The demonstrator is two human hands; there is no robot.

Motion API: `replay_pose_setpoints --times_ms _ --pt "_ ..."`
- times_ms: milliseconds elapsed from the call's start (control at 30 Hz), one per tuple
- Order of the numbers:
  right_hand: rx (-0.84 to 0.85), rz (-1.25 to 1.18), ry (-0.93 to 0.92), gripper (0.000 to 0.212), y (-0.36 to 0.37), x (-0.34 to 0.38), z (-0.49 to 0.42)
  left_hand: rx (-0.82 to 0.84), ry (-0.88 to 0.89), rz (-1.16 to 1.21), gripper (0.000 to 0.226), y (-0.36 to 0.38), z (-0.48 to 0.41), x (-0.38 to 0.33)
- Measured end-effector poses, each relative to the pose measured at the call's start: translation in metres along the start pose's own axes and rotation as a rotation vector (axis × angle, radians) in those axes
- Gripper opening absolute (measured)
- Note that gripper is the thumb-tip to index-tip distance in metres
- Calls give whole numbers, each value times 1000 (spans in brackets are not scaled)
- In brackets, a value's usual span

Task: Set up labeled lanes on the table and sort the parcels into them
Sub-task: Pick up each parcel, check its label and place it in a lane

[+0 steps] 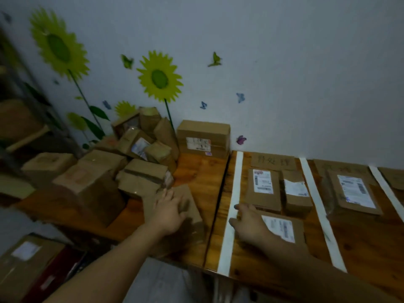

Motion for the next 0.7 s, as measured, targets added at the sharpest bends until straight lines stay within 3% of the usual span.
replay_pose_setpoints --times_ms 333,567,700 --pt "55 14 -72 51 72 142 -55 145 -201 293 76 -56 -17 181" --pt "-1 114 -94 50 85 183 -98 206 -140 430 74 -68 -51 193" --pt "23 150 -117 52 85 193 -142 170 -107 324 76 -76 -87 179"
Point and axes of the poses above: each hand's wrist, its own z-axis away from the middle knuckle, its own y-axis out of the palm, x = y × z, the point moved 4 cm from there along -z, towards the middle knuckle, and after that the axes turned 9 degrees about -y, right-handed, at the moved point
